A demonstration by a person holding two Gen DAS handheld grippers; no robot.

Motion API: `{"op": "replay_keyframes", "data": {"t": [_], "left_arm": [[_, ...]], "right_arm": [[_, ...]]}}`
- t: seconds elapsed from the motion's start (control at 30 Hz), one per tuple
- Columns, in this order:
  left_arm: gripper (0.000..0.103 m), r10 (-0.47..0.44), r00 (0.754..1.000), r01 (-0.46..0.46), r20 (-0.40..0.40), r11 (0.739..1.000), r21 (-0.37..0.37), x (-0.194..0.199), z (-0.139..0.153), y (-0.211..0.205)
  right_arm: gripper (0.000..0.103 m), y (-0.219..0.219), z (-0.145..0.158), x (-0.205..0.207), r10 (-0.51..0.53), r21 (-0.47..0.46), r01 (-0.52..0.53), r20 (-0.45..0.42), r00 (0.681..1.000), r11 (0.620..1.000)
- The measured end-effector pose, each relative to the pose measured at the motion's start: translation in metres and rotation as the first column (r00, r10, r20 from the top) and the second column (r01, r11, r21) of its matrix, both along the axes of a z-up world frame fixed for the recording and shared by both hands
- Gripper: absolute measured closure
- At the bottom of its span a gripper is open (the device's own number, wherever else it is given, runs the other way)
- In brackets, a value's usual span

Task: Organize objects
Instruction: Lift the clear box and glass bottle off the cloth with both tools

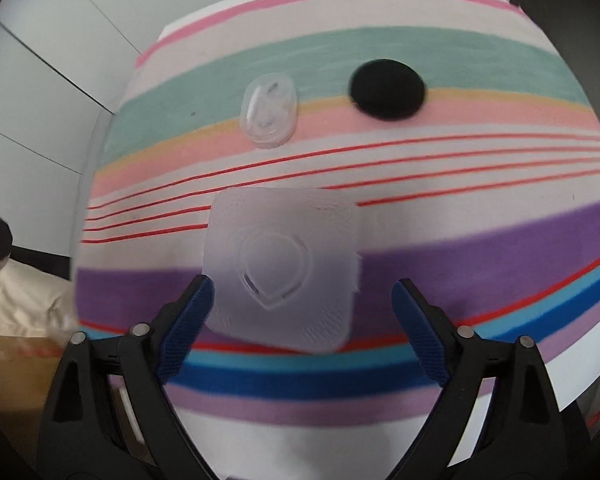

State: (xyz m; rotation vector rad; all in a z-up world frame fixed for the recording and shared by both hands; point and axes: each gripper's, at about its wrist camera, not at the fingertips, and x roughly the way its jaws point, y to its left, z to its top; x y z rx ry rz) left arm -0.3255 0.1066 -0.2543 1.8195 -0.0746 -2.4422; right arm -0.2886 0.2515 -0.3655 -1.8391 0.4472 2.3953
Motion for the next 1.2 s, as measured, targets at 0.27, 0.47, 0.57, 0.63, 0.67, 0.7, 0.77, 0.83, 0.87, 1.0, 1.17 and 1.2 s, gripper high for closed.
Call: {"op": "replay_keyframes", "data": {"t": [0.27, 0.47, 0.57, 0.63, 0.67, 0.7, 0.77, 0.83, 0.87, 1.0, 1.17, 1.2], "left_arm": [[0.042, -0.025, 1.000, 0.025, 0.000, 1.000, 0.015, -0.001, -0.002, -0.001], [0.042, -0.039, 0.998, 0.040, -0.043, 0.999, 0.015, 0.001, 0.013, 0.000], [0.042, -0.035, 0.997, 0.038, -0.063, 0.999, 0.038, 0.004, 0.025, -0.001], [0.042, -0.038, 0.995, 0.042, -0.090, 0.998, 0.038, 0.008, 0.038, 0.000], [0.042, -0.042, 0.994, 0.046, -0.105, 0.998, 0.036, 0.010, 0.044, 0.001], [0.042, -0.048, 0.991, 0.052, -0.128, 0.998, 0.032, 0.014, 0.054, 0.003], [0.042, -0.067, 0.985, 0.074, -0.161, 0.997, 0.037, 0.024, 0.071, 0.009], [0.042, -0.083, 0.981, 0.093, -0.174, 0.994, 0.050, 0.032, 0.084, 0.015], [0.042, -0.089, 0.980, 0.101, -0.180, 0.993, 0.057, 0.036, 0.091, 0.018], [0.042, -0.125, 0.967, 0.145, -0.220, 0.986, 0.077, 0.057, 0.119, 0.035], [0.042, -0.160, 0.955, 0.183, -0.249, 0.980, 0.072, 0.081, 0.138, 0.047], [0.042, -0.168, 0.954, 0.190, -0.248, 0.979, 0.068, 0.089, 0.140, 0.048]], "right_arm": [[0.000, -0.045, -0.023, -0.003, 0.134, 0.164, -0.137, 0.031, 0.990, 0.977], [0.017, -0.028, 0.006, 0.011, 0.173, 0.083, -0.167, -0.068, 0.983, 0.982], [0.017, -0.013, 0.042, 0.020, 0.184, 0.171, -0.158, -0.147, 0.972, 0.973], [0.017, 0.001, 0.070, 0.026, 0.177, 0.196, -0.139, -0.192, 0.965, 0.971], [0.017, 0.009, 0.086, 0.029, 0.174, 0.211, -0.129, -0.212, 0.962, 0.969], [0.017, 0.017, 0.101, 0.033, 0.170, 0.225, -0.117, -0.231, 0.958, 0.967], [0.017, 0.035, 0.132, 0.031, 0.161, 0.246, -0.095, -0.266, 0.950, 0.965], [0.017, 0.045, 0.161, 0.038, 0.153, 0.257, -0.076, -0.294, 0.944, 0.963], [0.017, 0.053, 0.176, 0.043, 0.148, 0.259, -0.067, -0.308, 0.940, 0.964], [0.017, 0.071, 0.222, 0.050, 0.136, 0.273, -0.040, -0.341, 0.930, 0.961], [0.017, 0.081, 0.249, 0.079, 0.145, 0.296, -0.033, -0.365, 0.920, 0.954], [0.017, 0.085, 0.253, 0.086, 0.144, 0.291, -0.034, -0.366, 0.919, 0.956]]}}
